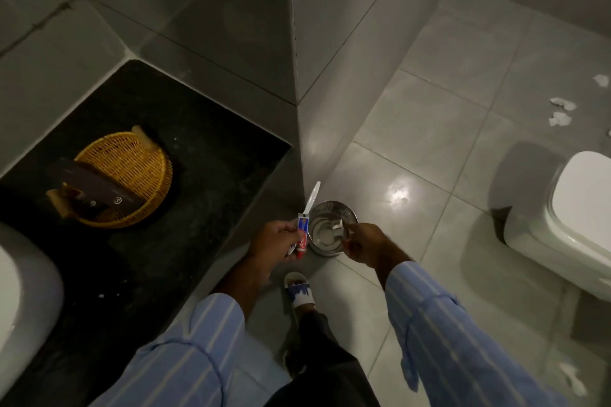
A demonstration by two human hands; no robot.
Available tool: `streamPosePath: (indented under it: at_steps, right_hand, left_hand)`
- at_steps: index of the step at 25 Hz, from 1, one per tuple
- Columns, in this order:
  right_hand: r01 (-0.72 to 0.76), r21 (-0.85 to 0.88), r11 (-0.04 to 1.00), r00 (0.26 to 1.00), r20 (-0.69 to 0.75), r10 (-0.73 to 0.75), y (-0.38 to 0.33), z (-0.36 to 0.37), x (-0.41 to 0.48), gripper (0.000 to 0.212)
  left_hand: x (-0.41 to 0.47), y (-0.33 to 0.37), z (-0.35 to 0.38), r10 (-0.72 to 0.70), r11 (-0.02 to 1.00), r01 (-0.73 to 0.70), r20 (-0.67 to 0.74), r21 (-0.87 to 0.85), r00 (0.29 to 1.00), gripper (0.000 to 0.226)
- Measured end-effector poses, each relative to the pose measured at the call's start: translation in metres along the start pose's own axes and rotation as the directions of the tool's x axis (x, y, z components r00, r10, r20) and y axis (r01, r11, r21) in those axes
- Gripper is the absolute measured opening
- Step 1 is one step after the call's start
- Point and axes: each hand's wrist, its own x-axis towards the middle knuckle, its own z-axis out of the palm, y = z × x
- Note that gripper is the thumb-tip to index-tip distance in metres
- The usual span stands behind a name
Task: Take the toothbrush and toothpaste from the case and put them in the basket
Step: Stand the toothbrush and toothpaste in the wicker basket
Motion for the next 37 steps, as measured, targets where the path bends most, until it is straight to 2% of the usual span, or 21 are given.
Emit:
streamPosePath:
  at_steps: [4, 6, 8, 10, 11, 12, 13, 14, 15, 17, 20, 23, 26, 28, 31, 33, 35, 37]
  right_hand:
    - [0.089, -0.097, 0.991, 0.996, -0.022, -0.092, -0.007, 0.010, -0.002, 0.019]
    - [0.283, -0.339, 0.897, 0.955, 0.013, -0.296, -0.016, 0.025, -0.014, 0.023]
    - [0.509, -0.544, 0.667, 0.825, 0.088, -0.558, -0.026, 0.045, -0.035, 0.020]
    - [0.708, -0.579, 0.404, 0.640, 0.286, -0.713, -0.040, 0.064, -0.064, 0.013]
    - [0.785, -0.579, 0.219, 0.527, 0.439, -0.728, -0.048, 0.074, -0.081, 0.013]
    - [0.820, -0.572, 0.012, 0.427, 0.598, -0.678, -0.056, 0.084, -0.097, 0.017]
    - [0.811, -0.556, -0.181, 0.370, 0.727, -0.579, -0.063, 0.094, -0.111, 0.022]
    - [0.770, -0.541, -0.339, 0.363, 0.808, -0.464, -0.069, 0.107, -0.128, 0.027]
    - [0.721, -0.529, -0.447, 0.390, 0.843, -0.370, -0.073, 0.119, -0.144, 0.029]
    - [0.656, -0.515, -0.551, 0.434, 0.855, -0.283, -0.076, 0.144, -0.172, 0.031]
    - [0.655, -0.484, -0.580, 0.425, 0.871, -0.248, -0.081, 0.170, -0.207, 0.029]
    - [0.631, -0.454, -0.628, 0.425, 0.881, -0.209, -0.082, 0.193, -0.231, 0.026]
    - [0.671, -0.456, -0.585, 0.400, 0.887, -0.232, -0.081, 0.222, -0.243, 0.030]
    - [0.701, -0.463, -0.542, 0.403, 0.884, -0.235, -0.082, 0.242, -0.244, 0.031]
    - [0.770, -0.478, -0.424, 0.394, 0.878, -0.273, -0.089, 0.276, -0.234, 0.021]
    - [0.824, -0.494, -0.277, 0.394, 0.852, -0.345, -0.092, 0.303, -0.219, 0.012]
    - [0.842, -0.526, -0.119, 0.442, 0.800, -0.406, -0.093, 0.334, -0.204, 0.008]
    - [0.833, -0.554, -0.016, 0.503, 0.768, -0.396, -0.094, 0.368, -0.186, 0.008]
  left_hand:
    - [-0.002, 0.004, -0.014, -0.001, 0.999, 0.002, -0.017, 0.034, 1.000, 0.011]
    - [-0.010, 0.010, -0.024, 0.016, 0.998, -0.014, -0.035, 0.059, 0.999, 0.008]
    - [-0.020, 0.020, -0.035, 0.060, 0.990, -0.054, -0.044, 0.130, 0.997, 0.016]
    - [-0.033, 0.033, -0.051, 0.142, 0.961, -0.127, -0.043, 0.247, 0.989, 0.020]
    - [-0.042, 0.041, -0.062, 0.207, 0.926, -0.182, -0.044, 0.330, 0.977, 0.019]
    - [-0.051, 0.048, -0.073, 0.278, 0.868, -0.236, -0.035, 0.438, 0.960, 0.016]
    - [-0.061, 0.057, -0.083, 0.338, 0.792, -0.273, -0.020, 0.545, 0.941, 0.015]
    - [-0.071, 0.066, -0.093, 0.383, 0.714, -0.289, -0.010, 0.637, 0.923, 0.016]
    - [-0.080, 0.074, -0.103, 0.419, 0.642, -0.294, -0.003, 0.708, 0.908, 0.018]
    - [-0.100, 0.087, -0.125, 0.493, 0.525, -0.302, 0.005, 0.796, 0.870, 0.020]
    - [-0.124, 0.099, -0.160, 0.567, 0.435, -0.341, 0.040, 0.833, 0.823, 0.019]
    - [-0.146, 0.110, -0.197, 0.556, 0.350, -0.331, 0.091, 0.876, 0.827, 0.020]
    - [-0.156, 0.119, -0.231, 0.561, 0.320, -0.316, 0.090, 0.893, 0.823, 0.020]
    - [-0.155, 0.120, -0.255, 0.588, 0.380, -0.339, 0.058, 0.861, 0.807, 0.021]
    - [-0.151, 0.116, -0.298, 0.611, 0.643, -0.400, -0.123, 0.653, 0.782, 0.034]
    - [-0.145, 0.111, -0.328, 0.585, 0.760, -0.412, -0.253, 0.503, 0.770, 0.033]
    - [-0.131, 0.104, -0.357, 0.540, 0.819, -0.406, -0.308, 0.405, 0.783, 0.027]
    - [-0.114, 0.100, -0.383, 0.511, 0.842, -0.385, -0.331, 0.377, 0.793, 0.022]
